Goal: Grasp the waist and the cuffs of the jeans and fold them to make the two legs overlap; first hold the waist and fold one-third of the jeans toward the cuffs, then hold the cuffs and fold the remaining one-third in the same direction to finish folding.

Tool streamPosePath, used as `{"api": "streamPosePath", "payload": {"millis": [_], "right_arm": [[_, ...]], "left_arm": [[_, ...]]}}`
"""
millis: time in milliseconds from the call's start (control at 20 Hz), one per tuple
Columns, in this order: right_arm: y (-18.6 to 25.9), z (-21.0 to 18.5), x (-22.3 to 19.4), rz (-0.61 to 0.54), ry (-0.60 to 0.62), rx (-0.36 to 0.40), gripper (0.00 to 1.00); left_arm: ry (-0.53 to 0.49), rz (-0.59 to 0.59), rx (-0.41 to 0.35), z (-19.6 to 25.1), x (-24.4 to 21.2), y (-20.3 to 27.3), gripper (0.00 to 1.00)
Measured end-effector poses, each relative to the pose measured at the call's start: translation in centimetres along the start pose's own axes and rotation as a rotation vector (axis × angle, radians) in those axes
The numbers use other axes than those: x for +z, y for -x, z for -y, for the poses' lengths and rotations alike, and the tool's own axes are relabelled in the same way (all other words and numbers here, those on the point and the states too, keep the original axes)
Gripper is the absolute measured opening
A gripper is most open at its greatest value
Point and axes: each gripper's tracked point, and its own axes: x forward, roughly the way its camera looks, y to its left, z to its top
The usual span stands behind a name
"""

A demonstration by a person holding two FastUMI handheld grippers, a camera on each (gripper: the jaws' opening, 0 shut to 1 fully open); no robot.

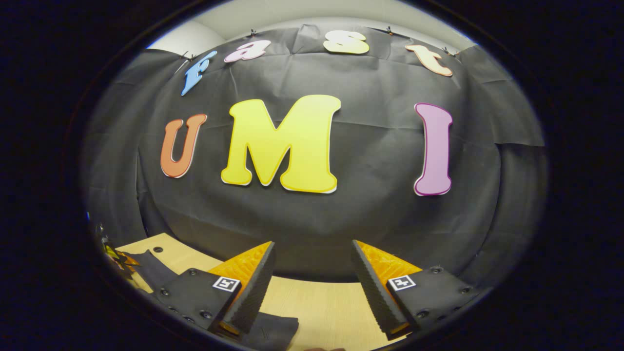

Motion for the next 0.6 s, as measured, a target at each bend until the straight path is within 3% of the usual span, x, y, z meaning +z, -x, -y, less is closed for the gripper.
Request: {"api": "streamPosePath", "payload": {"millis": [150, 250, 400, 600], "right_arm": [[0.3, -0.2, 0.2, 0.001, 0.004, 0.007, 0.92], [0.5, -0.4, 0.4, 0.007, 0.003, 0.013, 0.97], [1.0, -0.7, 0.7, 0.008, -0.016, 0.02, 0.92], [1.9, -0.6, 1.4, 0.02, -0.031, 0.02, 0.92]], "left_arm": [[-0.17, 0.022, -0.013, 2.0, -0.1, 1.4, 0.04], [-0.272, 0.028, -0.03, 3.7, 0.0, 2.1, 0.04], [-0.394, 0.035, -0.051, 7.1, -1.2, 3.3, 0.04], [-0.61, 0.052, -0.131, 12.8, -3.7, 5.2, 0.04]]}}
